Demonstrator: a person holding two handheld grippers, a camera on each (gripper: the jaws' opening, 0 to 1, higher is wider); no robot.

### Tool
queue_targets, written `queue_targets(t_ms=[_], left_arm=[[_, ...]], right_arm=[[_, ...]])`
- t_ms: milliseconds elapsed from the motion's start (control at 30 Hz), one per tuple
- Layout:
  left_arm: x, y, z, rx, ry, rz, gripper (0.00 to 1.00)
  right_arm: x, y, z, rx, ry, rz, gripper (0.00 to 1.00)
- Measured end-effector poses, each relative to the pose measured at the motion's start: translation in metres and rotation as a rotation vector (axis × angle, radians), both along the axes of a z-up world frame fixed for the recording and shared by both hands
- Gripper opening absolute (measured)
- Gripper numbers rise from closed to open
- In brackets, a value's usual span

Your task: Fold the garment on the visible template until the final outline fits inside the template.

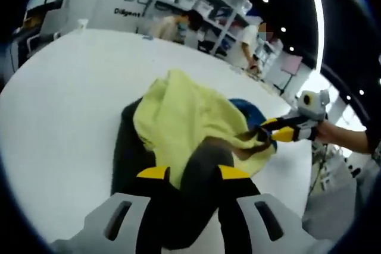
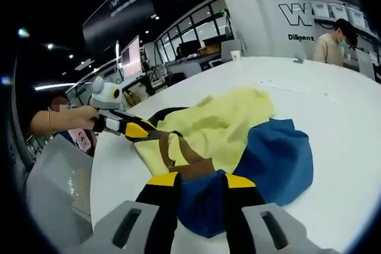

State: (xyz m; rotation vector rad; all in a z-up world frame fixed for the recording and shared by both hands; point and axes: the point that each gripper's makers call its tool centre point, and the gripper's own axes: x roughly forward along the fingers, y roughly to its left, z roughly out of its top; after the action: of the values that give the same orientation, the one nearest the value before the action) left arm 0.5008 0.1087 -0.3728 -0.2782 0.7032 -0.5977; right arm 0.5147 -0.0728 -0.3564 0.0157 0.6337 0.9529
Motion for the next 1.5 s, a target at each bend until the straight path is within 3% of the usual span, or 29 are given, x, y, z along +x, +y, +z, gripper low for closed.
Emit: queue_targets(t_ms=[233,367,633,800,1000,1067,1200,1333,1500], left_arm=[[-0.009,0.003,-0.004,0.003,0.013,0.029,0.16],[-0.014,0.005,-0.006,-0.001,0.022,0.034,0.11],[-0.020,0.004,0.000,-0.007,0.009,0.023,0.02],[-0.018,0.005,0.001,-0.014,0.008,0.032,0.01],[-0.015,0.004,0.026,0.036,-0.102,0.013,0.00],[-0.014,0.006,0.031,0.043,-0.119,0.025,0.00],[-0.003,0.012,0.059,0.045,-0.197,0.105,0.00],[0.005,0.017,0.079,0.095,-0.263,0.113,0.00],[0.020,0.022,0.119,0.090,-0.355,0.151,0.00]], right_arm=[[-0.013,0.009,0.003,-0.006,-0.006,0.026,0.21],[-0.022,0.013,0.006,0.013,0.005,0.055,0.12],[-0.020,0.007,-0.001,0.029,0.037,0.012,0.01],[-0.020,0.005,-0.001,0.032,0.046,-0.006,0.00],[0.001,-0.003,0.030,0.147,0.013,-0.161,0.00],[0.008,-0.004,0.041,0.179,-0.029,-0.190,0.00],[0.011,0.002,0.064,0.225,-0.073,-0.191,0.00],[0.017,0.007,0.089,0.269,-0.120,-0.189,0.00],[0.031,0.008,0.128,0.349,-0.178,-0.213,0.00]])
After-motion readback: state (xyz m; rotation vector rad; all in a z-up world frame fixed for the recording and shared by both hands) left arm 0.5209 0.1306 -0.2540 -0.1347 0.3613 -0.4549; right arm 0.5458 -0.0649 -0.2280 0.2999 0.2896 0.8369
